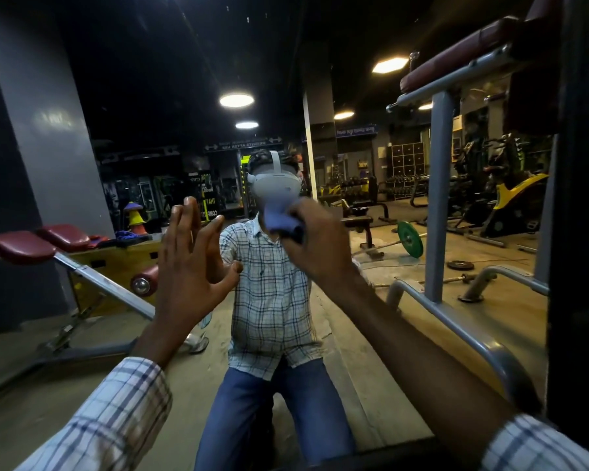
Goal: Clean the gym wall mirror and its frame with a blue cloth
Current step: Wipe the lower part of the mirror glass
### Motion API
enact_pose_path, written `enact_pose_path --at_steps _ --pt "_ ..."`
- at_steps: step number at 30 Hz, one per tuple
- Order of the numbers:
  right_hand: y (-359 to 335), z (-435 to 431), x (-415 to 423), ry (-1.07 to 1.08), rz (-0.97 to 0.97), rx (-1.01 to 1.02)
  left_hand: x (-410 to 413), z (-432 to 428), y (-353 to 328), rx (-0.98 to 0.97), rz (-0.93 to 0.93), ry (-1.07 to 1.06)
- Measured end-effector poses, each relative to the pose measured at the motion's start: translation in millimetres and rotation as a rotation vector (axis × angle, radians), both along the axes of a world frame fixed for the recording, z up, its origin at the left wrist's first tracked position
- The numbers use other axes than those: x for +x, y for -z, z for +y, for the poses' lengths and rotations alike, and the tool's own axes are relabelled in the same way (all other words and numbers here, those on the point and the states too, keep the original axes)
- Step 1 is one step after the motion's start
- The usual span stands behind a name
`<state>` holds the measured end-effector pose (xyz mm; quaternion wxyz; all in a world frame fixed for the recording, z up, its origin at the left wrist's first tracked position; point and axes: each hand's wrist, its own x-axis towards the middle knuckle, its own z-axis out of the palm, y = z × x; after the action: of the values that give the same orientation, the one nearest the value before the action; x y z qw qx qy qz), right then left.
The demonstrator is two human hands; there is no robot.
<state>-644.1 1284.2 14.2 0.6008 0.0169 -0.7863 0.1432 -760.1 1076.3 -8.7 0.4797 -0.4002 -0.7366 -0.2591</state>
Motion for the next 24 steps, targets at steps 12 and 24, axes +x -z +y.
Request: enact_pose_path --at_steps 12,24 --pt "69 26 33 -0.092 -0.220 0.138 16 15 19 -0.013 -0.001 -0.033" --pt "74 71 70 0.010 -0.184 -0.014 48 76 15 -0.150 0.101 0.031"
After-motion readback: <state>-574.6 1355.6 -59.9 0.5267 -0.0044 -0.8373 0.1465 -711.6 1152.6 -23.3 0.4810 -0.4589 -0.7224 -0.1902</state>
